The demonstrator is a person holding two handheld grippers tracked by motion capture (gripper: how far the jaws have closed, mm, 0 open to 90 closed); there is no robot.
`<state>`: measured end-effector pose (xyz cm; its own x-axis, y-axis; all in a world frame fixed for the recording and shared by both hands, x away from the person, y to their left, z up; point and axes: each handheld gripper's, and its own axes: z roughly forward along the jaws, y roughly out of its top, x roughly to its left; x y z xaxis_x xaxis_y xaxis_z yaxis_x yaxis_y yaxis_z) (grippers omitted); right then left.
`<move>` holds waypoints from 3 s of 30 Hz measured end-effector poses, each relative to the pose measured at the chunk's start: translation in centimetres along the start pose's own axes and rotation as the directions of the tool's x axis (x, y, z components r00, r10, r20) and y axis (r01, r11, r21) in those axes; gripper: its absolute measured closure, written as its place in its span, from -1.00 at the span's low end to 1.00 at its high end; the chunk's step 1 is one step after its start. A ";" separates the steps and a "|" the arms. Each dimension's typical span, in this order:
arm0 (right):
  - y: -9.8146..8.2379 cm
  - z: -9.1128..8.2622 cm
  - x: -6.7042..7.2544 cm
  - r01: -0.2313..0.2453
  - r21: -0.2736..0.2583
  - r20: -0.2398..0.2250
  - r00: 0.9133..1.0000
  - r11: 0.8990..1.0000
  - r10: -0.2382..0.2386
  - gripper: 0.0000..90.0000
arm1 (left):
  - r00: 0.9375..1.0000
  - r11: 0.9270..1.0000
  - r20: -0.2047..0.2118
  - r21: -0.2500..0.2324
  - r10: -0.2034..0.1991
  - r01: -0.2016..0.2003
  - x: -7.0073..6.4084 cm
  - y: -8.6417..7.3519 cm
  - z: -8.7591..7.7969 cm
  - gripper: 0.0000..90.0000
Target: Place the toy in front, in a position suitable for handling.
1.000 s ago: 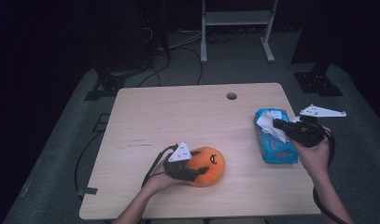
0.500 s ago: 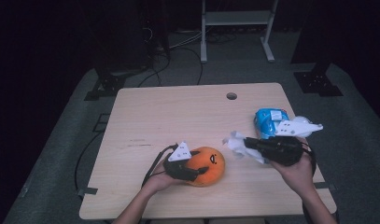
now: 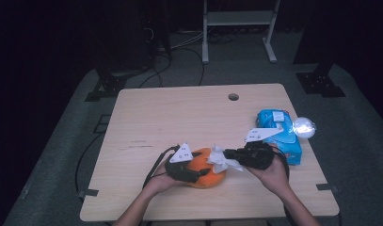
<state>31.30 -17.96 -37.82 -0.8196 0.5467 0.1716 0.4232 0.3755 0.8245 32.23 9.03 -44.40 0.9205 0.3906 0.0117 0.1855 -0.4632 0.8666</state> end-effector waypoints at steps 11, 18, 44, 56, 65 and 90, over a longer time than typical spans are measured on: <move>-1.4 2.5 1.1 0.110 -0.020 0.049 0.993 0.994 -0.109 0.88 | 1.000 1.000 -0.001 0.008 0.007 -0.007 -0.1 0.1 0.0 -0.28; -1.8 2.9 1.1 0.141 -0.039 0.009 0.990 0.989 -0.140 0.60 | 1.000 1.000 -0.001 0.009 0.009 -0.009 -0.1 0.2 0.1 -0.30; -2.4 4.6 1.7 0.187 0.030 0.089 0.978 0.982 -0.189 0.75 | 0.998 0.991 -0.001 0.119 0.068 -0.067 0.6 1.6 -2.3 -0.66; -2.9 2.5 0.4 0.166 0.082 0.090 0.981 0.983 -0.173 0.84 | 1.000 0.997 0.020 0.081 0.011 -0.013 2.0 -0.1 -2.4 -0.46; -1.6 3.1 0.1 0.137 0.033 0.073 0.988 0.990 -0.139 0.84 | 0.999 0.999 0.054 0.052 0.004 -0.006 2.0 -0.7 -1.9 -0.35; -4.2 0.2 -0.3 0.056 0.025 0.057 0.997 0.998 -0.057 0.84 | 0.994 0.999 0.098 0.019 -0.040 0.039 1.2 -0.4 -0.5 -0.32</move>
<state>29.82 -19.60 -41.46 -0.8190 0.5663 0.0928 0.3860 0.4240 0.8193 33.09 10.05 -44.45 0.9416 0.3288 -0.0725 0.2277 -0.4631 0.8566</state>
